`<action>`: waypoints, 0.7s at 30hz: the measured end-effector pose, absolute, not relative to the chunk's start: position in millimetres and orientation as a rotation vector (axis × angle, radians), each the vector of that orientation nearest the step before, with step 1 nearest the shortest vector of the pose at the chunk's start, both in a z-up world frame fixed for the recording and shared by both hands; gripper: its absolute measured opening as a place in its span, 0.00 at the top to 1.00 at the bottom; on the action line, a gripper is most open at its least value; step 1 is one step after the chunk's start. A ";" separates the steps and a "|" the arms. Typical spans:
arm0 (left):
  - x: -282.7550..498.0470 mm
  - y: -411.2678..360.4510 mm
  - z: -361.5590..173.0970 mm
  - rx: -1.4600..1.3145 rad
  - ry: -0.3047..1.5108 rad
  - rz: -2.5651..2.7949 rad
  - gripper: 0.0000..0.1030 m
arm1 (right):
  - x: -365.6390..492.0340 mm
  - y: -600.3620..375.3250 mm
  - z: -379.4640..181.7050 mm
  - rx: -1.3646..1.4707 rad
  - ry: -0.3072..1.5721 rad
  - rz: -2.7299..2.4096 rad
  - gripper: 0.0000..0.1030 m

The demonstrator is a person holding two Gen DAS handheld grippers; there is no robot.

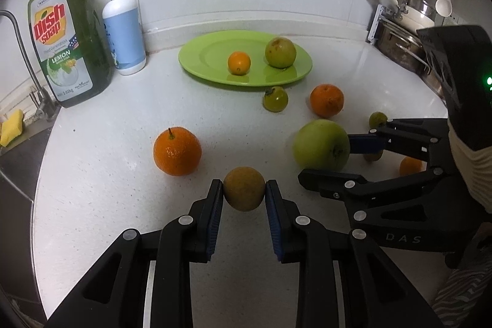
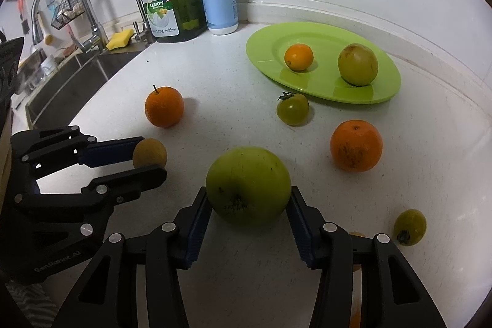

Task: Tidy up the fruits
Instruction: 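Grasp the brown kiwi with the left tool while the right tool grasps the green apple, then carry the kiwi in the left tool while the right tool carries the green apple over the plate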

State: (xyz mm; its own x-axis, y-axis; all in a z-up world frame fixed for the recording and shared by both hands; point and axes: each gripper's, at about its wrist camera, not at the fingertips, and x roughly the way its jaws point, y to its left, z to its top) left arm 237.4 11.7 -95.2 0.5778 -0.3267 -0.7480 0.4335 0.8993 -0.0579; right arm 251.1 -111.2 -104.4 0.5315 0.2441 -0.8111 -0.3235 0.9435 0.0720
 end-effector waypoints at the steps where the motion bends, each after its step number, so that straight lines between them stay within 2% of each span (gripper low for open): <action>1: 236.5 11.6 -93.6 0.136 0.841 -0.446 0.73 | 250.6 -112.1 -103.7 -0.090 0.949 0.339 0.51; 13: 228.5 12.5 -71.4 0.121 0.794 -0.430 0.73 | 247.0 -121.7 -89.3 -0.056 0.910 0.323 0.51; 21: 228.8 10.0 -40.9 0.119 0.728 -0.417 0.73 | 244.5 -129.8 -60.9 -0.027 0.842 0.322 0.51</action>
